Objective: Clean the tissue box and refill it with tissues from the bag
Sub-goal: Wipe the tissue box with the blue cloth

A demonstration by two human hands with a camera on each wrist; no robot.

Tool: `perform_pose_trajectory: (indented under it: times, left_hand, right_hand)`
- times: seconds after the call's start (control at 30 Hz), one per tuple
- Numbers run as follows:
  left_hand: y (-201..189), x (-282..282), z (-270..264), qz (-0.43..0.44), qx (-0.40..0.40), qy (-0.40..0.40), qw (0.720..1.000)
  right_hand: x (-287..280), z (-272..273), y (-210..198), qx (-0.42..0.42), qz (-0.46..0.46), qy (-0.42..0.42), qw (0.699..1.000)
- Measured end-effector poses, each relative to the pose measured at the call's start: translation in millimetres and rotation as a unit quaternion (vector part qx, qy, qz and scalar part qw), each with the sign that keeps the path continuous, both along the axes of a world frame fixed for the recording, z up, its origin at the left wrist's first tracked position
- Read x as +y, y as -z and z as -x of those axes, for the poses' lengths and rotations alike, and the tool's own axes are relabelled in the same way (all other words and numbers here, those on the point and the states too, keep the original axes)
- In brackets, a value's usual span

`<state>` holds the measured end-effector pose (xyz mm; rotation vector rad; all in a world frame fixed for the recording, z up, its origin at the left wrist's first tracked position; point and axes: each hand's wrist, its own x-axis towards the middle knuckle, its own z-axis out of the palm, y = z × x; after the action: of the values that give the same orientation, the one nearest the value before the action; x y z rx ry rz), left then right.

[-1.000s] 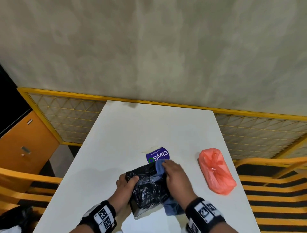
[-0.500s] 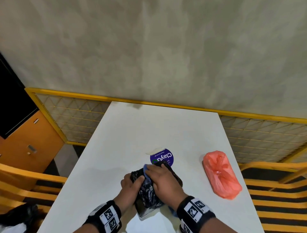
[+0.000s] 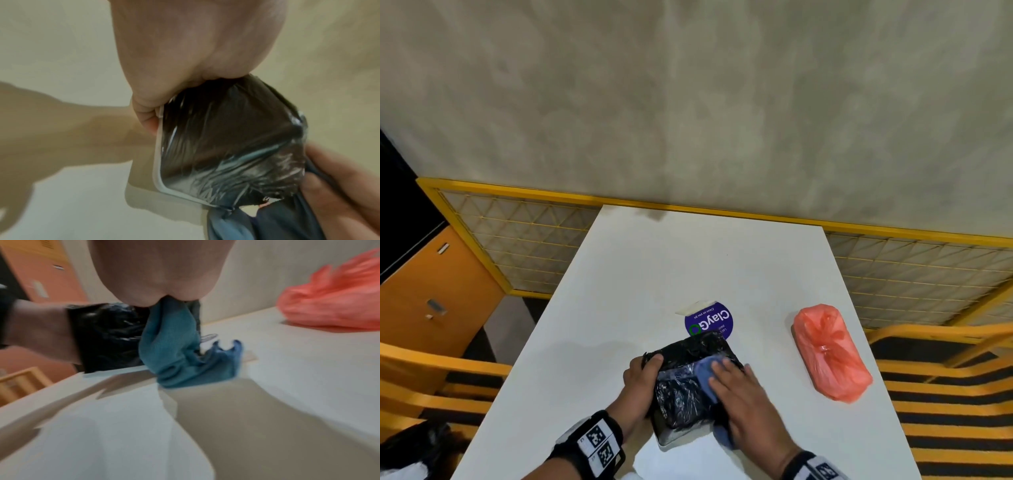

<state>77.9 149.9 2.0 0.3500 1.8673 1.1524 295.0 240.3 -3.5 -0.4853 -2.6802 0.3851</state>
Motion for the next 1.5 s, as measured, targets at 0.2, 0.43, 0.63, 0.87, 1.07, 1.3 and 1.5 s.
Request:
perform_pose_trajectory:
  times: [0.2,0.43,0.63,0.87,1.07,1.3,1.5]
  left_hand:
    - [-10,-4,0,-0.006,-0.007,0.023,1.000]
    - [-15,-4,-2,-0.003,-0.007,0.043,0.999]
    - [-8,-9,1,-0.009,-0.018,0.045,0.999]
    - [0,-10,9,-0.005,-0.024,0.039,0.999]
    - [-12,-2,12,0.007,0.001,0.052,0.999]
    - [7,6,21,0.019,-0.006,0.041,0.999]
    - [16,9,22,0.016,-0.002,0.048,0.999]
  right_hand:
    - [7,-6,10,0.164,0.221,0.198,0.941]
    - [25,17,-24,0.126,0.424,0.276,0.853]
    - [53,42,-32,0.034,0.368,0.241,0.897]
    - [62,51,-42,0.097,0.444,0.237,0.859]
    - [30,14,-43,0.109,0.480,0.260,0.831]
    - [5,-39,-39,0.017,0.527,0.292,0.798]
    - [-26,-61,-34,-0.105,0.536,0.223,0.808]
